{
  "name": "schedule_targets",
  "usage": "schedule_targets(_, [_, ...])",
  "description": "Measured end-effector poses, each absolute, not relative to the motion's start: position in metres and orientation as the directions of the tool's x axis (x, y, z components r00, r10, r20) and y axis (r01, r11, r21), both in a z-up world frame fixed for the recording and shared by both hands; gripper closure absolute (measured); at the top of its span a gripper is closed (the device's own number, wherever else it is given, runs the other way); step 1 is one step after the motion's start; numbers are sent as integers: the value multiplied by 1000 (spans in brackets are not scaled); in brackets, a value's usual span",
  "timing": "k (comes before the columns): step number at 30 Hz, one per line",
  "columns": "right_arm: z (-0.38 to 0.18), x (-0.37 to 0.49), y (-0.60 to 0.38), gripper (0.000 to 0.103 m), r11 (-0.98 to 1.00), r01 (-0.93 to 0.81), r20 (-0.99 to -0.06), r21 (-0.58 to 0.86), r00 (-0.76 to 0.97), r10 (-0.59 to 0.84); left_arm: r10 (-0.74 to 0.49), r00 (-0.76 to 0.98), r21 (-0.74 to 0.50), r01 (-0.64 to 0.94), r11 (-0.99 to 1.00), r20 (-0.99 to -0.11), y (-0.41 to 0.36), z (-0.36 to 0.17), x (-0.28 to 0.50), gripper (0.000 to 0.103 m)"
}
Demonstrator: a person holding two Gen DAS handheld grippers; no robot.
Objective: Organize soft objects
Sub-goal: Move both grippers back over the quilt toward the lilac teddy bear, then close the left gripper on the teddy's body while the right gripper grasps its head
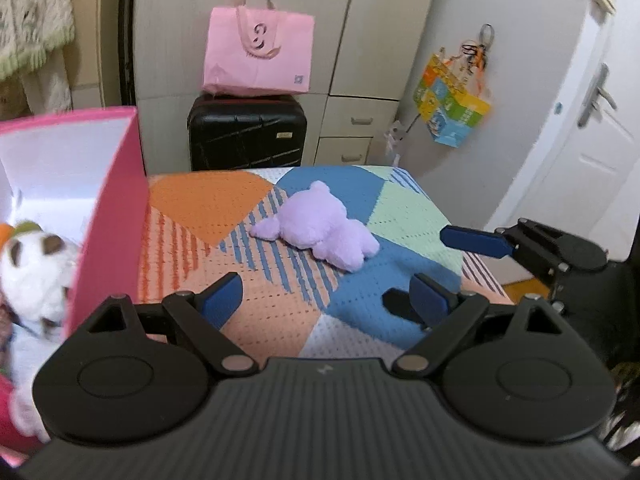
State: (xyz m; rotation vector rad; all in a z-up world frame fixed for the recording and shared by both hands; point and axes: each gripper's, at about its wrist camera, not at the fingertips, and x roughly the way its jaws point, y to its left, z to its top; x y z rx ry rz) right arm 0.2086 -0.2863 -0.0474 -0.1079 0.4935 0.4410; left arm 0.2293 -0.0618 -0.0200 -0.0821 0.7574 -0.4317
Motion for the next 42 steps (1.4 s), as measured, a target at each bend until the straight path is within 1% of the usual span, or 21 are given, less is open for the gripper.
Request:
schedule_targets(7, [-74,249,-277,22,874,-476,-527,-102,771,358,-450,612,-344,291,893,-651,-68,-52,267,13])
schedule_targets(11, [-86,273,-274,22,866,-488,-557,-111,752,352,-435,619,-347,266,899,-654,-76,-62,280,14])
schedule_targets(18, [-97,310,-281,22,861,-508,-599,-34,700,390,-433,640,-378,232,896,-634,-82,-69,297,15])
schedule_targets(22, [-102,327,-283,23,861,-509,-613,25,672,415,-423,642,-390,204,898,-639,-83,-76,309,16])
schedule_targets(24, [-103,328,-283,25,857,-514,-613,40,665,427,-413,644,-396,180,900,-644,-84,-80,316,16])
schedule_targets(25, [-104,328,-281,29,854,-519,-611,40,663,432,-408,644,-397,172,902,-647,-85,-82,318,17])
schedule_targets(26, [-104,327,-280,35,851,-524,-609,36,664,434,-406,642,-399,166,902,-651,-85,-85,321,17])
schedule_targets(29, [-103,322,-278,41,849,-528,-589,19,680,436,-404,625,-405,150,902,-668,-87,-93,327,22])
schedule_targets(32, [-106,321,-273,44,847,-531,-601,-3,678,423,-400,635,-406,147,902,-660,-87,-95,328,24])
schedule_targets(37, [-105,321,-274,44,850,-526,-600,15,675,428,-422,639,-452,128,883,-643,-84,-97,330,24])
schedule_targets(38, [-106,320,-273,44,851,-524,-600,12,677,426,-421,640,-450,128,884,-643,-85,-98,330,25])
schedule_targets(39, [-106,320,-273,44,852,-524,-598,10,680,425,-417,641,-444,129,886,-644,-85,-98,330,34])
schedule_targets(40, [-106,320,-274,45,852,-523,-597,13,679,426,-414,638,-438,132,889,-649,-86,-98,330,39])
schedule_targets(42, [-105,320,-274,45,852,-523,-599,29,673,433,-421,635,-444,134,886,-648,-85,-98,329,40])
